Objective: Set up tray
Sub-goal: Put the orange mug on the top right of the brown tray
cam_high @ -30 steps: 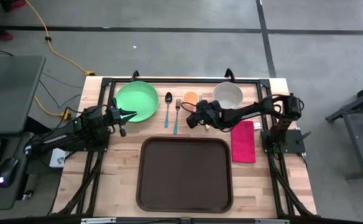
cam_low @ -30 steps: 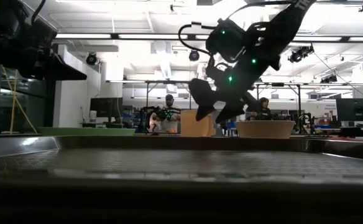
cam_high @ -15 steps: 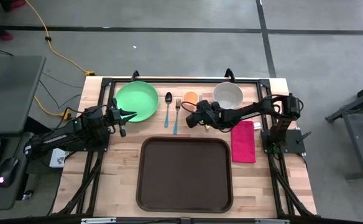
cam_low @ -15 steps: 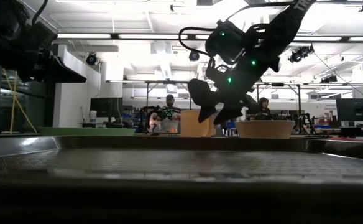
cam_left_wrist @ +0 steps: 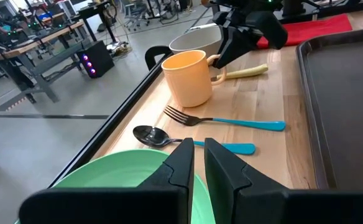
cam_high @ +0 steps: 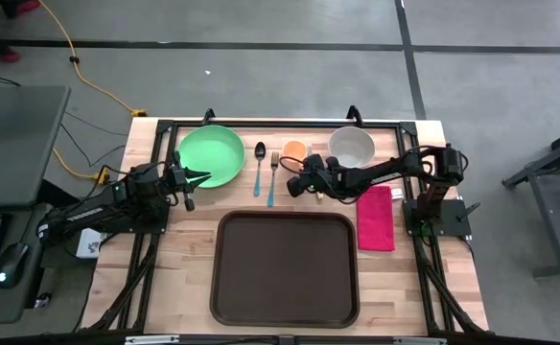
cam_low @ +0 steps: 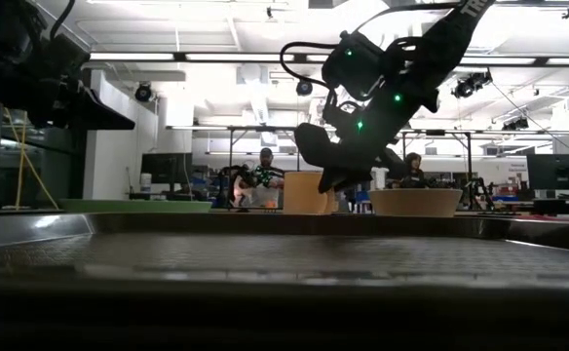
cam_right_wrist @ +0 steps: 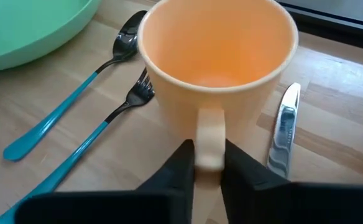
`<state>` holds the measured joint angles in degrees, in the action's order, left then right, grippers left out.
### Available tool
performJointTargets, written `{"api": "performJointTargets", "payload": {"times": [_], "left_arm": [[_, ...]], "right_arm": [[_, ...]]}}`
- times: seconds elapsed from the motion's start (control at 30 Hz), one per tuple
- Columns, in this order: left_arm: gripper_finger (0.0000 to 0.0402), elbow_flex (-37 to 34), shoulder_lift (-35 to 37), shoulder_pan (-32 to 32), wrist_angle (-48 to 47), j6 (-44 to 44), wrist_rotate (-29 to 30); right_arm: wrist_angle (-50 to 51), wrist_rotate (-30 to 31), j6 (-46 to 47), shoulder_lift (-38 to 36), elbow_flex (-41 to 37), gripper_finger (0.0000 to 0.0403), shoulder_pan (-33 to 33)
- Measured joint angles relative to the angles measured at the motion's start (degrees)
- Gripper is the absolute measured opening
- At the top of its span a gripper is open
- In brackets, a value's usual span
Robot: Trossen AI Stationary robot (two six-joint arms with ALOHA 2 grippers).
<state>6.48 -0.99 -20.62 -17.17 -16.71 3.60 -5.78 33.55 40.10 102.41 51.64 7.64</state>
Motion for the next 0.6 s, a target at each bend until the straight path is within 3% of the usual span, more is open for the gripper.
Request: {"api": "performJointTargets", "payload": {"times": [0.47, 0.6], "left_arm": [[0.0067, 0.0, 0.0, 0.0, 0.0, 0.02, 0.02], [0.0067, 0.0, 0.0, 0.0, 0.09, 0.02, 0.17]], "right_arm": [[-2.62, -1.94, 1.94, -0.57, 0.14, 0.0026, -0.01], [1.35, -2.82, 0.72, -2.66, 2.86, 0.0026, -0.02]]}}
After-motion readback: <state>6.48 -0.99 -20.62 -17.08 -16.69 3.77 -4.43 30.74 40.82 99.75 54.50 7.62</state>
